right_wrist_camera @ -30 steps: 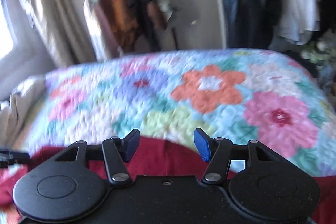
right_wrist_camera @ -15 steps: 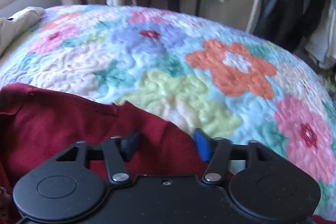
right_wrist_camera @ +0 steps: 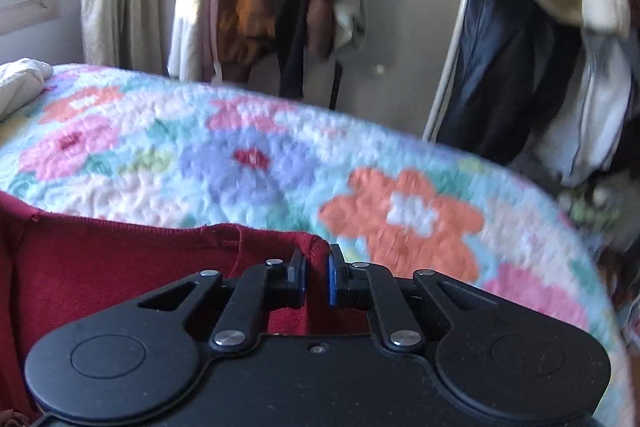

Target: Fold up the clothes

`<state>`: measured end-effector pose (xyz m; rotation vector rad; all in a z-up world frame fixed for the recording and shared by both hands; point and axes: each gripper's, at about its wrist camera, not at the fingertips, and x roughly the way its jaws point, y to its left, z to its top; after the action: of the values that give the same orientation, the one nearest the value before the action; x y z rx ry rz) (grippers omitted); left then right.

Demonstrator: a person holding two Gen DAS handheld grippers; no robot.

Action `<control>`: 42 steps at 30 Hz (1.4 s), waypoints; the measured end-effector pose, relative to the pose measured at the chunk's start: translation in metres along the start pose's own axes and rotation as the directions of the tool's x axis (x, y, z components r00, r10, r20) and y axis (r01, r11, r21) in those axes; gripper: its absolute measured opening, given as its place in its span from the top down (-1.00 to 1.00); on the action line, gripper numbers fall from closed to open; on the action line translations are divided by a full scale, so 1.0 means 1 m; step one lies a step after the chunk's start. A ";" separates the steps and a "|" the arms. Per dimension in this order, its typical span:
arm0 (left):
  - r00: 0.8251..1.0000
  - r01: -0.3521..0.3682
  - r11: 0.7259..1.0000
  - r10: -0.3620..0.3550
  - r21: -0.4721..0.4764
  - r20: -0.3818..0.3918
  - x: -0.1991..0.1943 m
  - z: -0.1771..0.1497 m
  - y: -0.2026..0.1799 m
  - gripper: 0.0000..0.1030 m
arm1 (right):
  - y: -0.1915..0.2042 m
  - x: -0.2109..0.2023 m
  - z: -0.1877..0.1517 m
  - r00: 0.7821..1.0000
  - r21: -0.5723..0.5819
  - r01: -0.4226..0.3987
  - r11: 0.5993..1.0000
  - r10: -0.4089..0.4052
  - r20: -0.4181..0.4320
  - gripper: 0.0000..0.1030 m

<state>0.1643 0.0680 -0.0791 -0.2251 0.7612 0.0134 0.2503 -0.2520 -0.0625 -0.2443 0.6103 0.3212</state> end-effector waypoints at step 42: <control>0.992 0.078 0.992 -0.087 -0.095 -0.087 -0.263 -0.166 -0.098 -0.53 | 0.045 -0.309 -0.132 0.999 0.400 0.008 0.916 0.013 -0.051 -0.66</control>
<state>-0.1305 -0.0441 0.0048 -0.3460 0.8419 -0.0409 -0.0734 -0.3210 0.0109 0.1444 0.7141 0.1859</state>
